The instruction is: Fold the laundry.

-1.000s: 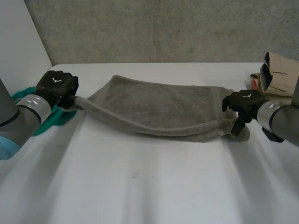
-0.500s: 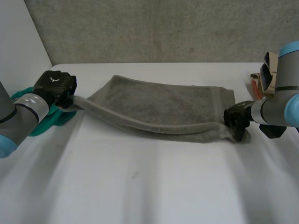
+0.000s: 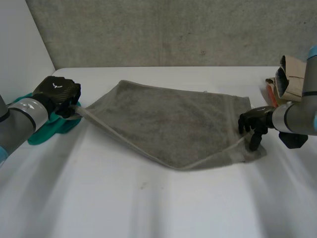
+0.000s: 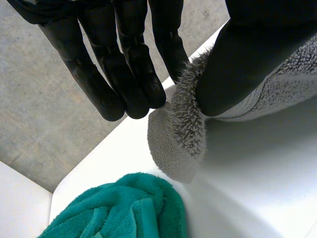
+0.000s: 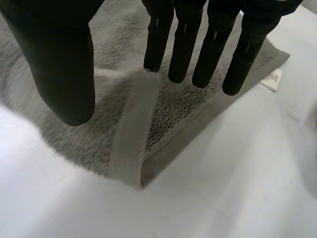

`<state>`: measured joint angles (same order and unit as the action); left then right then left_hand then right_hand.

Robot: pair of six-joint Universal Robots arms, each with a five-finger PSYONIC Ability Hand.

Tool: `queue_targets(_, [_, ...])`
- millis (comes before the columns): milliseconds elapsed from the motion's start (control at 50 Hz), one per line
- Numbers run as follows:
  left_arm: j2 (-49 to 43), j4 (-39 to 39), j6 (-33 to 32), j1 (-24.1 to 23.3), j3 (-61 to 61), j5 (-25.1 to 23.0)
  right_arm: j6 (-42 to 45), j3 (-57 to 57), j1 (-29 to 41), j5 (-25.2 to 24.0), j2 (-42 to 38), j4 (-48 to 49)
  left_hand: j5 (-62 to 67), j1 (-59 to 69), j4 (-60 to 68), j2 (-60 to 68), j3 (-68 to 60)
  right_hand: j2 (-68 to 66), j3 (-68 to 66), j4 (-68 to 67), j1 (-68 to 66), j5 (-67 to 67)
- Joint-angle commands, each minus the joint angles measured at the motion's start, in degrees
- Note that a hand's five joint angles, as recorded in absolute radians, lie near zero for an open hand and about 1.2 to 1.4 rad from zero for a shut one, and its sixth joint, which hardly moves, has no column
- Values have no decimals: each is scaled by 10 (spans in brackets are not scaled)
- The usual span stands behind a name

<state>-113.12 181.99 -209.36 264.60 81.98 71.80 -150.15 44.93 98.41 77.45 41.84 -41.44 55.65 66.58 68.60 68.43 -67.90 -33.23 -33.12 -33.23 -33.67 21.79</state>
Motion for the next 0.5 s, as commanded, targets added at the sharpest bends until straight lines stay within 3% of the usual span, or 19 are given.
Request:
queue_targets(20, [-9,0,0,-4,-10,9,-17,-16,17,2,-34,-3,144,134,114,116,-121,-33,-35,-33,-29,48])
queue_targets(60, [-9,0,3,-4,-13,11,-15,-13,19,4,-33,-10,144,134,114,116,-121,-94,-95,-94,-89,108])
queue_targets(80, [-8,-1,4,-4,-14,12,-15,-11,19,5,-28,-18,144,134,114,116,-121,-231,-232,-231,-226,245])
queue_targets(160, [-3,-13,4,-2,-12,17,-19,17,12,-5,12,-42,144,134,114,116,-121,-467,-468,-467,-462,481])
queue_targets(360, [19,-67,1,16,5,6,42,186,-17,-59,169,-43,144,134,114,116,-121,-468,-469,-468,-463,482])
queue_targets(500, [82,-202,-68,46,55,-4,249,317,-53,-34,253,-109,144,134,114,116,-121,-468,-469,-468,-463,482])
